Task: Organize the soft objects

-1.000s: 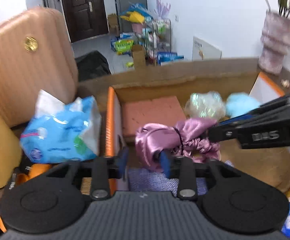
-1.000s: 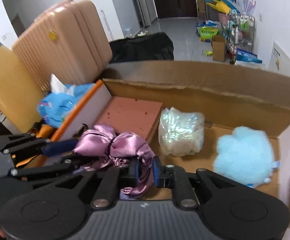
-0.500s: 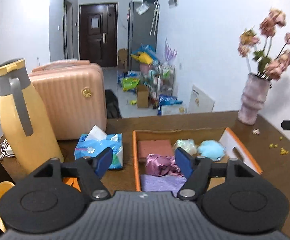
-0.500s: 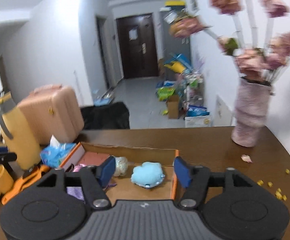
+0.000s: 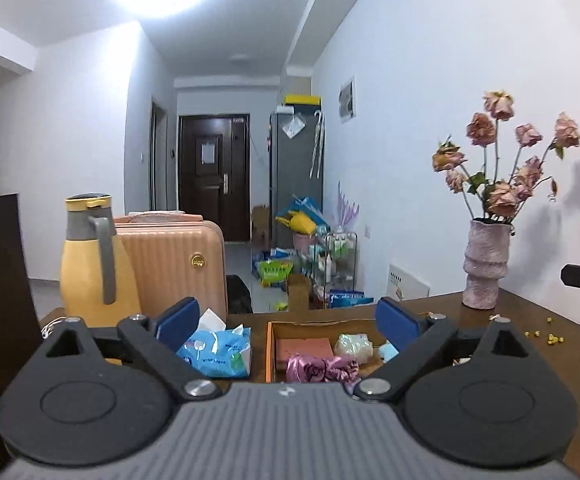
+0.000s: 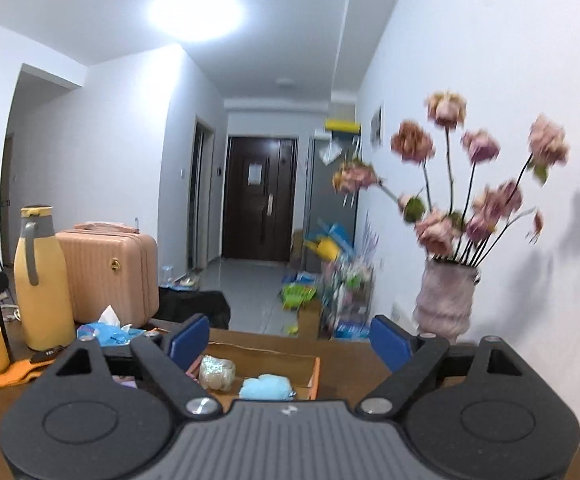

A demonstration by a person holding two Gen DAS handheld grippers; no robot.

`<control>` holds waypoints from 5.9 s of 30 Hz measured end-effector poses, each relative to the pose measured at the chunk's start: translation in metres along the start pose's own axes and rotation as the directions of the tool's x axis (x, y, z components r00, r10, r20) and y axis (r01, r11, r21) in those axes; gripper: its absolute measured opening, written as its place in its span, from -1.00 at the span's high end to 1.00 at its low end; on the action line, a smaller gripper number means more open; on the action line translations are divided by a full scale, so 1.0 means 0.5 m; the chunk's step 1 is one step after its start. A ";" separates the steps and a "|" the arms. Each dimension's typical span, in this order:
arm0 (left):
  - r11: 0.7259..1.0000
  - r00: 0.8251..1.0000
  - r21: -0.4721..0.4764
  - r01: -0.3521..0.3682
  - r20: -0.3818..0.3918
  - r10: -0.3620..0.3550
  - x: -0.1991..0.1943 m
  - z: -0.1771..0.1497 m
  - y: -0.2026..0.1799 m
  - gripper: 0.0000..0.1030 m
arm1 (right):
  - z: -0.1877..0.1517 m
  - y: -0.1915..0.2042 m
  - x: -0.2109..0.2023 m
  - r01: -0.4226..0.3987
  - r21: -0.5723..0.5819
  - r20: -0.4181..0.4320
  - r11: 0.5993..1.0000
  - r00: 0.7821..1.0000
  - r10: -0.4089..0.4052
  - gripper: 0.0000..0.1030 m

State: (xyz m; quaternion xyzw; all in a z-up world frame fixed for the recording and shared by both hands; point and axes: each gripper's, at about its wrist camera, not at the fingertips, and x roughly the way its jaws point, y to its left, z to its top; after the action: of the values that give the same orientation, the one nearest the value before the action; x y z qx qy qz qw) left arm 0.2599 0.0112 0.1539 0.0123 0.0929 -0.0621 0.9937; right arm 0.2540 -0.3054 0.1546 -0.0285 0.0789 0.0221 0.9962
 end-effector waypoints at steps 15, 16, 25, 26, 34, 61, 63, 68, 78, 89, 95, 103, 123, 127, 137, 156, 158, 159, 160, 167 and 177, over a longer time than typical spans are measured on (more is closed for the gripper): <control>0.996 0.993 0.024 0.084 -0.080 -0.082 -0.207 -0.252 -0.031 -0.96 | -0.249 0.104 -0.273 -0.136 0.148 -0.055 0.980 0.988 0.145 -0.85; 0.996 0.993 0.032 0.084 -0.089 -0.081 -0.208 -0.257 -0.036 -0.96 | -0.263 0.113 -0.276 -0.153 0.161 -0.072 0.975 0.984 0.166 -0.85; 0.997 0.992 0.035 0.075 -0.107 -0.071 -0.175 -0.261 -0.038 -0.97 | -0.276 0.137 -0.249 -0.118 0.105 -0.112 0.988 0.985 0.129 -0.85; 0.997 0.990 0.033 0.071 -0.122 -0.066 -0.165 -0.264 -0.038 -0.97 | -0.277 0.136 -0.241 -0.111 0.111 -0.122 0.988 0.985 0.125 -0.85; 0.998 0.976 0.005 0.055 -0.210 -0.052 -0.079 -0.284 -0.039 -0.97 | -0.299 0.157 -0.096 -0.110 0.153 -0.250 0.982 0.957 0.146 -0.79; 0.926 0.824 -0.264 0.268 -0.435 -0.363 0.131 -0.307 -0.086 0.60 | -0.329 0.194 -0.051 -0.450 0.011 -0.372 0.893 0.827 0.421 0.32; 0.934 0.831 -0.256 0.251 -0.438 -0.343 0.117 -0.316 -0.078 0.67 | -0.330 0.173 -0.053 -0.416 0.054 -0.368 0.908 0.837 0.405 0.32; 0.953 0.859 -0.237 0.191 -0.429 -0.278 0.074 -0.321 -0.063 0.67 | -0.329 0.130 -0.054 -0.376 0.242 -0.332 0.894 0.834 0.440 0.14; 0.970 0.889 -0.138 0.201 -0.390 -0.240 -0.038 -0.342 -0.076 0.65 | -0.320 0.194 -0.070 -0.419 0.203 -0.344 0.885 0.816 0.465 0.52; 0.927 0.846 -0.244 0.286 -0.390 -0.364 -0.075 -0.345 -0.039 0.37 | -0.336 0.211 -0.132 -0.386 0.183 -0.366 0.904 0.827 0.427 0.43; 0.921 0.825 -0.235 0.312 -0.414 -0.385 -0.081 -0.361 -0.052 0.74 | -0.341 0.195 -0.138 -0.380 0.211 -0.388 0.900 0.813 0.434 0.53; 0.932 0.902 -0.241 0.270 -0.275 -0.332 -0.030 -0.319 -0.058 0.75 | -0.296 0.226 -0.098 -0.372 -0.037 -0.229 0.927 0.906 0.355 0.75; 0.949 0.874 -0.237 0.206 -0.393 -0.288 -0.029 -0.383 -0.067 0.26 | -0.326 0.181 -0.118 -0.374 0.301 -0.272 0.877 0.848 0.455 0.19; 0.952 0.877 -0.238 0.195 -0.393 -0.278 -0.039 -0.380 -0.064 0.27 | -0.363 0.218 -0.079 -0.297 0.291 -0.347 0.909 0.853 0.390 0.24; 0.922 0.846 -0.315 0.226 -0.406 -0.346 -0.038 -0.383 -0.037 0.11 | -0.387 0.220 -0.086 -0.289 0.296 -0.333 0.910 0.862 0.382 0.25; 0.894 0.813 -0.365 0.259 -0.417 -0.406 -0.023 -0.384 -0.018 0.43 | -0.383 0.207 -0.073 -0.271 0.386 -0.338 0.882 0.848 0.408 0.49; 0.889 0.809 -0.365 0.276 -0.412 -0.420 -0.023 -0.381 -0.021 0.55 | -0.381 0.209 -0.073 -0.276 0.379 -0.338 0.883 0.847 0.410 0.53; 0.893 0.811 -0.350 0.283 -0.410 -0.418 -0.025 -0.379 -0.025 0.61 | -0.380 0.208 -0.073 -0.278 0.377 -0.338 0.883 0.846 0.411 0.56; 0.895 0.813 -0.337 0.291 -0.406 -0.417 -0.027 -0.376 -0.029 0.65 | -0.378 0.206 -0.072 -0.278 0.380 -0.338 0.882 0.846 0.412 0.57; 0.872 0.825 -0.344 0.349 -0.327 -0.460 0.011 -0.301 -0.049 0.68 | -0.313 0.160 -0.050 -0.291 0.367 -0.246 0.884 0.886 0.394 0.62; 0.906 0.824 -0.298 0.301 -0.396 -0.405 0.413 -0.106 -0.128 0.67 | -0.116 0.047 0.316 -0.263 0.309 -0.261 0.914 0.901 0.347 0.62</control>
State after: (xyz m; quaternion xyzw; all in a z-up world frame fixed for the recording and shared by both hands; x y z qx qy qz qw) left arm 0.4436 -0.0755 0.0624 -0.1026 0.3264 -0.2306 0.9109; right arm 0.3995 -0.2794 0.0711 0.1154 0.2401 0.1636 0.9499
